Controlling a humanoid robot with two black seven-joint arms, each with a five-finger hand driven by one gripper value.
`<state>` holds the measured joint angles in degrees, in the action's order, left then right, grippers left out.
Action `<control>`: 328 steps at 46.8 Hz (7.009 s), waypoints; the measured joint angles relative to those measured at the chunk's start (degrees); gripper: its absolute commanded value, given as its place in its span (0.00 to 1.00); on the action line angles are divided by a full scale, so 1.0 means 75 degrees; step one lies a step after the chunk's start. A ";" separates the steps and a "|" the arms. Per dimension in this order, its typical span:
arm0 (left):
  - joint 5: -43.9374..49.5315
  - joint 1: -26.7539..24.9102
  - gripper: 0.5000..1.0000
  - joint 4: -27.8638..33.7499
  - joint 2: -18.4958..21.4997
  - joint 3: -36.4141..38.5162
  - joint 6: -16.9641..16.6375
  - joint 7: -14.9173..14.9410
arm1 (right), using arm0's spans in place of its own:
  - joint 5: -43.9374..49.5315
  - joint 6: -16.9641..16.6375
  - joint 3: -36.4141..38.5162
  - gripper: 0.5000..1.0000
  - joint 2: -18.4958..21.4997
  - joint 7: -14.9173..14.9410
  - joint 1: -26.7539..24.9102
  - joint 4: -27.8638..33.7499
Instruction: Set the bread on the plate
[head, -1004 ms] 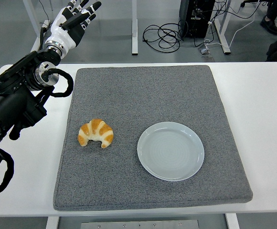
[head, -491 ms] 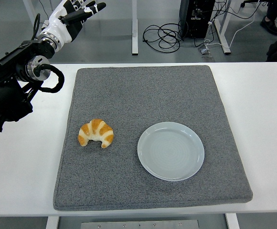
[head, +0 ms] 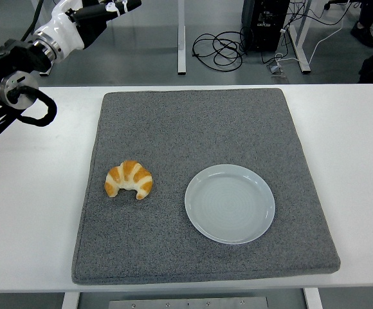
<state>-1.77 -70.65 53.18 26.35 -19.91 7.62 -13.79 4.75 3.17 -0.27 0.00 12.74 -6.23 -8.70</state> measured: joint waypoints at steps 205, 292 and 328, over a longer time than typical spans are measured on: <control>-1.0549 0.2433 0.00 0.2776 0.1162 0.1893 -0.2868 0.0819 | 0.0000 -0.0003 0.0000 1.00 0.0000 0.0000 -0.0001 0.0002; -1.0322 -0.1030 0.00 0.2777 0.2095 0.1716 -0.2762 0.0595 | 0.0000 0.0000 0.0000 1.00 0.0000 0.0000 0.0000 0.0001; -1.0358 -0.1320 0.00 0.1422 -0.2381 0.2220 -0.2752 0.0590 | 0.0000 -0.0002 0.0000 1.00 0.0001 0.0000 -0.0001 0.0002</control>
<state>-79.46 -80.55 63.84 8.49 -3.26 -13.02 -9.37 4.75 3.15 -0.26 0.00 12.74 -6.24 -8.68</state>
